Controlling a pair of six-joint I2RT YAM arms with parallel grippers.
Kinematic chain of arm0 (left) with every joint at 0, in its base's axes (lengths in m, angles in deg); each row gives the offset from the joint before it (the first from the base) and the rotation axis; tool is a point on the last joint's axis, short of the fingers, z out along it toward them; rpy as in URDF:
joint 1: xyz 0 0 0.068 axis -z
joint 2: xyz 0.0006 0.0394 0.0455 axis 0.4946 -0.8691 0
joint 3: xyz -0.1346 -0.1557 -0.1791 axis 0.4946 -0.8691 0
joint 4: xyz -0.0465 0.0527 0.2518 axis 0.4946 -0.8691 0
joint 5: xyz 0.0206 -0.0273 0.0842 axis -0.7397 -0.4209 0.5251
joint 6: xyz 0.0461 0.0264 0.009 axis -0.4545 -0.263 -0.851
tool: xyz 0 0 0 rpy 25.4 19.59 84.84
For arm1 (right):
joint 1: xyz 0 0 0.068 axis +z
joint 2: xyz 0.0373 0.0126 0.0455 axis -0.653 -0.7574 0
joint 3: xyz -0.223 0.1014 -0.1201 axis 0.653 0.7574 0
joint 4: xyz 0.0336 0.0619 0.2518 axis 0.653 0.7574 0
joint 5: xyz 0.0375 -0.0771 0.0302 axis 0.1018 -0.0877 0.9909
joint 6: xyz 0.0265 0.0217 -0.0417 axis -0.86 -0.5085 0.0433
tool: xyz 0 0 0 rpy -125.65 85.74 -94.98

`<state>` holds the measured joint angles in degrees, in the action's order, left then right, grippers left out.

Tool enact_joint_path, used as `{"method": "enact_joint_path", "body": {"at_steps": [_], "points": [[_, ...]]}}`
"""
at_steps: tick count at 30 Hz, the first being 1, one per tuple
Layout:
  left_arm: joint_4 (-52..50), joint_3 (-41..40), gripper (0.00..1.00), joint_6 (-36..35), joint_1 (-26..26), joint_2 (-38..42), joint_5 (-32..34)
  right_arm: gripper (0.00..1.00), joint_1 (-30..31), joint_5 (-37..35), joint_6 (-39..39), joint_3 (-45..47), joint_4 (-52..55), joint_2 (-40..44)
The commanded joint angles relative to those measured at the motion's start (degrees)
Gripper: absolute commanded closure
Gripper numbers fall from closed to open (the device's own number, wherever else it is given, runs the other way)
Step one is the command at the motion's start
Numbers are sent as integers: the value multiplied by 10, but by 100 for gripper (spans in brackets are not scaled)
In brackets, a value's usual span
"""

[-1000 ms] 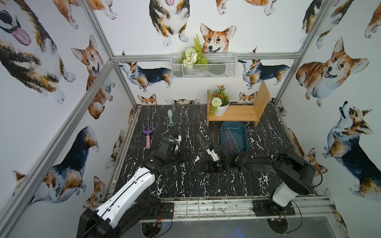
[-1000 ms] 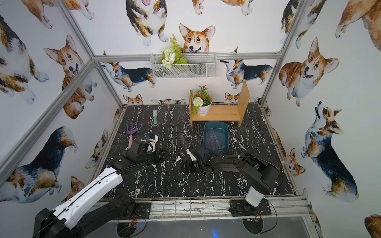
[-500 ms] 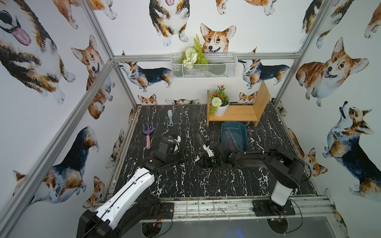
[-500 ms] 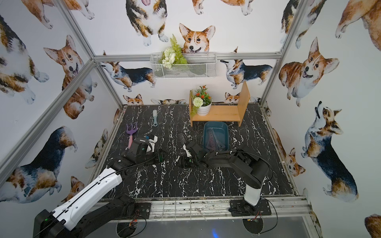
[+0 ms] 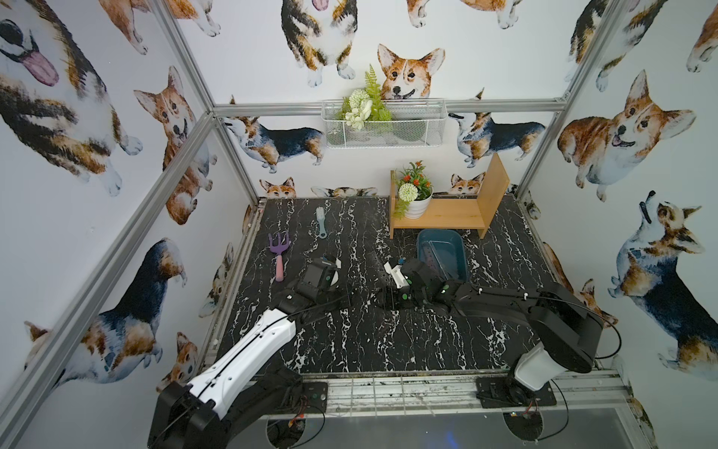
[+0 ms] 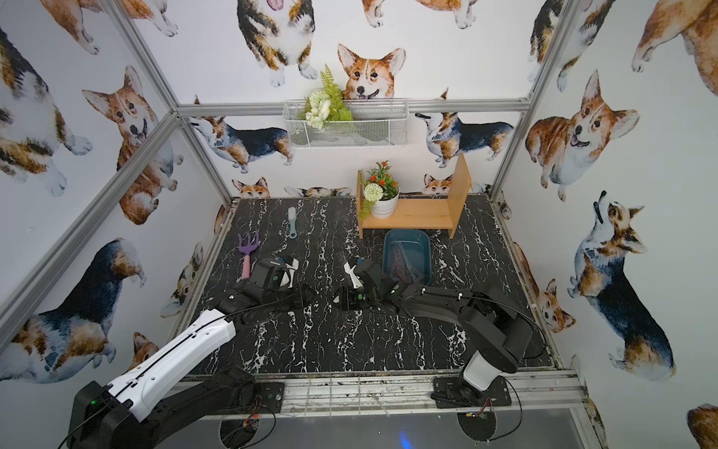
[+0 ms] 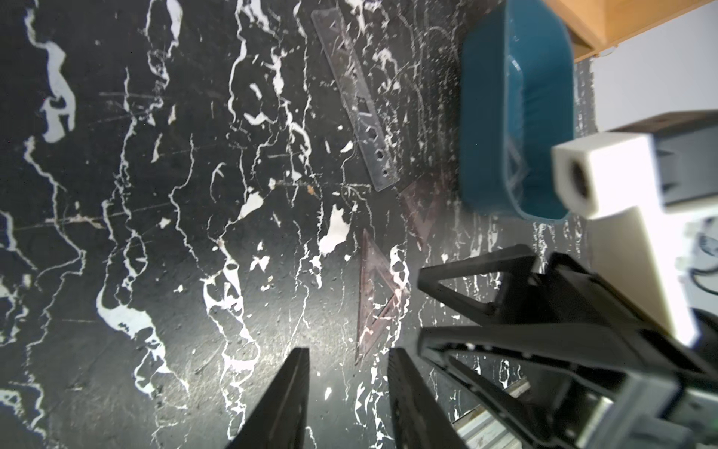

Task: Put the scattered rulers into the storage box
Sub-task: Pick up the ruler from the center of the board.

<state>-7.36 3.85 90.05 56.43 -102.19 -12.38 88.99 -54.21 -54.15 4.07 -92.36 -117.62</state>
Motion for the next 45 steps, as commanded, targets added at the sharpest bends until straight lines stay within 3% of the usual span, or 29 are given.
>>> {"method": "enact_joint_path", "body": {"at_steps": [1,15,32,45], "points": [[-15,4,61,-7,5,-13,15,40,-4,-28,23,22,54,26],[21,4,61,30,89,-104,71,53,-42,-26,28,127,71,126],[14,98,61,70,215,-262,155,50,-45,-28,29,166,87,185],[-39,165,60,68,248,-349,204,47,-49,-27,19,205,84,229]]}}
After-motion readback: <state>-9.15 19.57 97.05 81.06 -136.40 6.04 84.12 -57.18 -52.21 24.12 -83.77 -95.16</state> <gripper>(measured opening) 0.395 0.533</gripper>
